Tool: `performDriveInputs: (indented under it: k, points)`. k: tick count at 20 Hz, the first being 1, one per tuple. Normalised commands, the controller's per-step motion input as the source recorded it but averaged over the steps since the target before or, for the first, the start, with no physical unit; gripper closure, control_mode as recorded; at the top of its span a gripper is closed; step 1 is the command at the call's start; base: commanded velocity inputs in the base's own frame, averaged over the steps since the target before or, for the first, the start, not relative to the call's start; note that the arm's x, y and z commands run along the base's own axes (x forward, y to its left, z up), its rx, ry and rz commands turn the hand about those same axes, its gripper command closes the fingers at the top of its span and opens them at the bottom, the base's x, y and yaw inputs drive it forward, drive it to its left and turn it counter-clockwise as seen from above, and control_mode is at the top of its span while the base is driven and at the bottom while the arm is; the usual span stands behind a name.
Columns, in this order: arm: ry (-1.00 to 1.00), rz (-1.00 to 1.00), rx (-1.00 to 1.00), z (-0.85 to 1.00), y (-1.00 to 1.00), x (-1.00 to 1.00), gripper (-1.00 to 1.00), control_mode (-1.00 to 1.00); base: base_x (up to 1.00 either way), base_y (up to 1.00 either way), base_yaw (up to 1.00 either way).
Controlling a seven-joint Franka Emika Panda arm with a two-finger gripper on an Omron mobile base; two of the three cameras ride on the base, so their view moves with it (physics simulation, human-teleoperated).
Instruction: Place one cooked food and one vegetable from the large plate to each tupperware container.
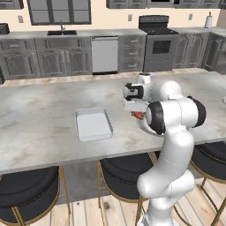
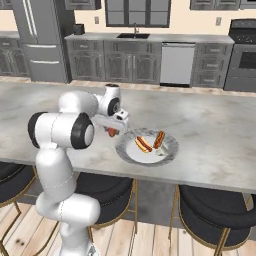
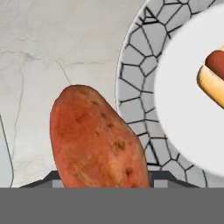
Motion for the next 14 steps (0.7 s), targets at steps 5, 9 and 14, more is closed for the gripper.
performDriveInputs:
  k: [5,9,14]
  points:
    - [0.00,0.03,0.00,0.16,1.00,0.25,1.00,-1.00,0.00,0.00,0.00]
    - [0.00,-0.02,0.00,0.01,1.00,0.05,1.00,-1.00,0.00,0.00,0.00]
    - [0.00,-0.07,0.00,0.04,1.00,0.00,1.00,-1.00,0.00,0.00,0.00]
